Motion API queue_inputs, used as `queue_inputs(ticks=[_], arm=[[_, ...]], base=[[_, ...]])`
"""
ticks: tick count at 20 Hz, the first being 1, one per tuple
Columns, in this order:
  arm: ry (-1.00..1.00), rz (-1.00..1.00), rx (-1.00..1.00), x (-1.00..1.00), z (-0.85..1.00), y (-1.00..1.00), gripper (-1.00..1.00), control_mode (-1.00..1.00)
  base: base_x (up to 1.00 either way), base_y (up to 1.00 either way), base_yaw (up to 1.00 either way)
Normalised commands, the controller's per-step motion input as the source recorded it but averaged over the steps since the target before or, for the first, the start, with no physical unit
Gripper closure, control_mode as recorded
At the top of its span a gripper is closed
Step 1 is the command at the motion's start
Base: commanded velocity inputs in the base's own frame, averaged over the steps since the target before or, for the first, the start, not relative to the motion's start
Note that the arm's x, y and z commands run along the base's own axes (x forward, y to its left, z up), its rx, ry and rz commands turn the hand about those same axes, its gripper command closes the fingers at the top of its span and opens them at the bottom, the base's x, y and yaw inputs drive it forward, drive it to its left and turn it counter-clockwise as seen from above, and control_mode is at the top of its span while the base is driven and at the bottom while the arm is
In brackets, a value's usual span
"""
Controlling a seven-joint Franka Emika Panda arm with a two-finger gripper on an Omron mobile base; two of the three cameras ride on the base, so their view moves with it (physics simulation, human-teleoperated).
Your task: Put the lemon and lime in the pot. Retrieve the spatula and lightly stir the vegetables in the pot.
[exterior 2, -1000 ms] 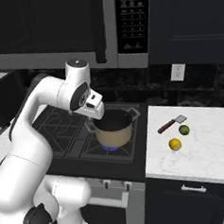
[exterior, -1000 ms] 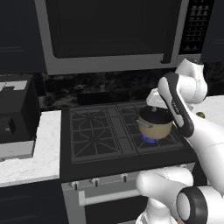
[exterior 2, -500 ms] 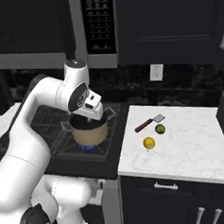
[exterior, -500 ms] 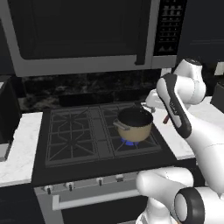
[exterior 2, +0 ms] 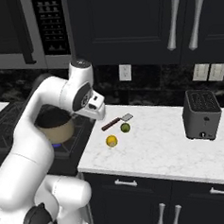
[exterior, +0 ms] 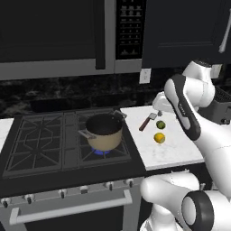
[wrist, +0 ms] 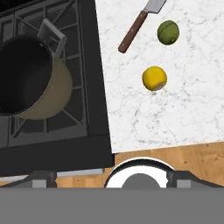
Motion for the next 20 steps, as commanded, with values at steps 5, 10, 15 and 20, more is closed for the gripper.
queue_inputs(ticks=[5,10,15,20], arm=[[0.14,-0.02,-0.02,0.20,-0.74,-0.32,-1.00,-1.00],[0.08,-0.06,-0.06,0.52,-1.00,-0.33,-1.00,-1.00],[0.03,0.00,-0.02,0.45,-0.84,-0.05,-1.00,-1.00],[0.00,0.00,-0.05,0.15,-0.64,0.00,-1.00,-1.00]], base=[[0.00,0.00,0.00],[0.00,0.00,0.00],[0.00,0.00,0.00],[0.00,0.00,0.00]])
